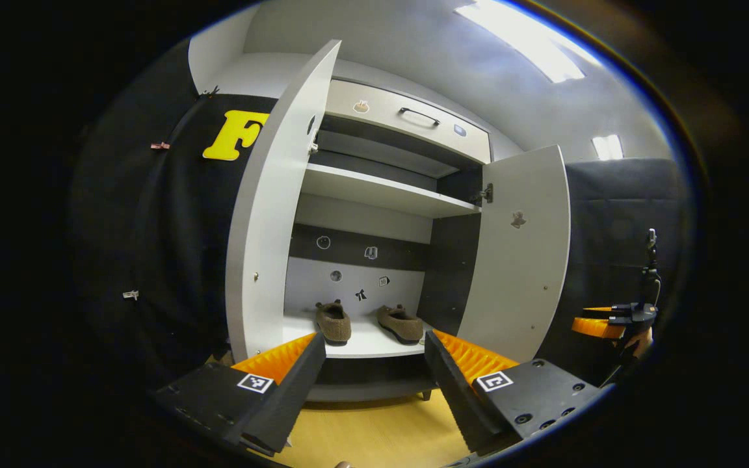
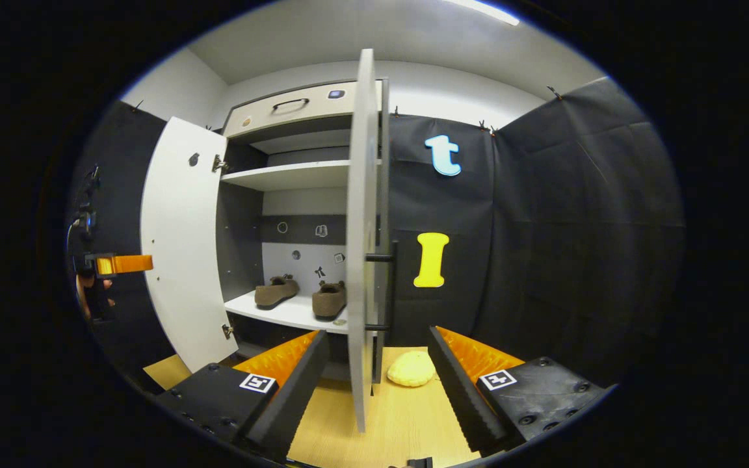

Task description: Grab one shoe with the right hand and put it into the shoe cabinet, grab the other shoe with the left hand and put it into the shoe cabinet; then close the right door with the right hand and the left door with the left hand.

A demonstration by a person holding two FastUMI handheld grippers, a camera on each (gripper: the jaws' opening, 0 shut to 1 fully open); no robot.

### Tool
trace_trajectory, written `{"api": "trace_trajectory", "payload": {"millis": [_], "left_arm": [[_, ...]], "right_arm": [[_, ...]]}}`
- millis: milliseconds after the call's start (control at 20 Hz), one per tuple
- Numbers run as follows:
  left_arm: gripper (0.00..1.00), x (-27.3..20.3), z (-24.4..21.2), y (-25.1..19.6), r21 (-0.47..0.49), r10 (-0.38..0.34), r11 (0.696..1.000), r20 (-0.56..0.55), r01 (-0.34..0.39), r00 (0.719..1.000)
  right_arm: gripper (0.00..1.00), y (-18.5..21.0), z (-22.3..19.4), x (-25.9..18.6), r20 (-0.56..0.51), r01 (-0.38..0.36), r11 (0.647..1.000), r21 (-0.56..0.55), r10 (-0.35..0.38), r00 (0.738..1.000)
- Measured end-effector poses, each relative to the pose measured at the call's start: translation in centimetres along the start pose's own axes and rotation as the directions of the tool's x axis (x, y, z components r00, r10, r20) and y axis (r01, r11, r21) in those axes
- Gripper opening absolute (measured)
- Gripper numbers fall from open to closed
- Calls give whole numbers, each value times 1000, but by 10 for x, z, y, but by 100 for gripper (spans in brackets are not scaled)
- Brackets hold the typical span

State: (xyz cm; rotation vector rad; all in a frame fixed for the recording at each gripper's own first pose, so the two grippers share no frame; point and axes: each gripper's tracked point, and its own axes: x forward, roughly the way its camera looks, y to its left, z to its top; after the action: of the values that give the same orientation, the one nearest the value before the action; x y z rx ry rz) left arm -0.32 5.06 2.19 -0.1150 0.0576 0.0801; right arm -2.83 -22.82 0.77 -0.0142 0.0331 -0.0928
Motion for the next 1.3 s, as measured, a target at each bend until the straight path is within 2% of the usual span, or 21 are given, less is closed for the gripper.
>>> {"api": "trace_trajectory", "payload": {"millis": [150, 350, 400, 700, 850, 900, 950, 1300], "left_arm": [[97, -6, -1, -4, -2, 26, 1000, -5, -26, 1000], [97, -13, -7, -11, 5, 79, 997, -18, -79, 997], [97, -14, -7, -11, 8, 94, 996, -22, -94, 995], [97, -27, -7, -7, 9, 174, 985, -26, -174, 984], [97, -29, -6, -6, 7, 192, 981, -27, -192, 981], [97, -30, -6, -4, 6, 198, 980, -27, -198, 980], [97, -31, -6, -3, 5, 202, 979, -27, -201, 979], [97, -39, -8, 16, 17, 214, 977, -36, -213, 976]], "right_arm": [[98, -33, 10, 24, 31, 3, 1000, 19, -4, 1000], [100, -27, 0, 61, 9, -89, 994, 56, 89, 996], [98, -25, -1, 68, 7, -105, 993, 54, 105, 994], [98, 1, -3, 84, 3, -241, 969, 59, 241, 970], [97, 16, -4, 86, -5, -298, 953, 59, 299, 954], [100, 23, -5, 87, -9, -319, 945, 68, 320, 947], [97, 32, -5, 89, -11, -339, 938, 70, 341, 940], [98, 80, -8, 105, -15, -374, 926, 48, 375, 927]]}}
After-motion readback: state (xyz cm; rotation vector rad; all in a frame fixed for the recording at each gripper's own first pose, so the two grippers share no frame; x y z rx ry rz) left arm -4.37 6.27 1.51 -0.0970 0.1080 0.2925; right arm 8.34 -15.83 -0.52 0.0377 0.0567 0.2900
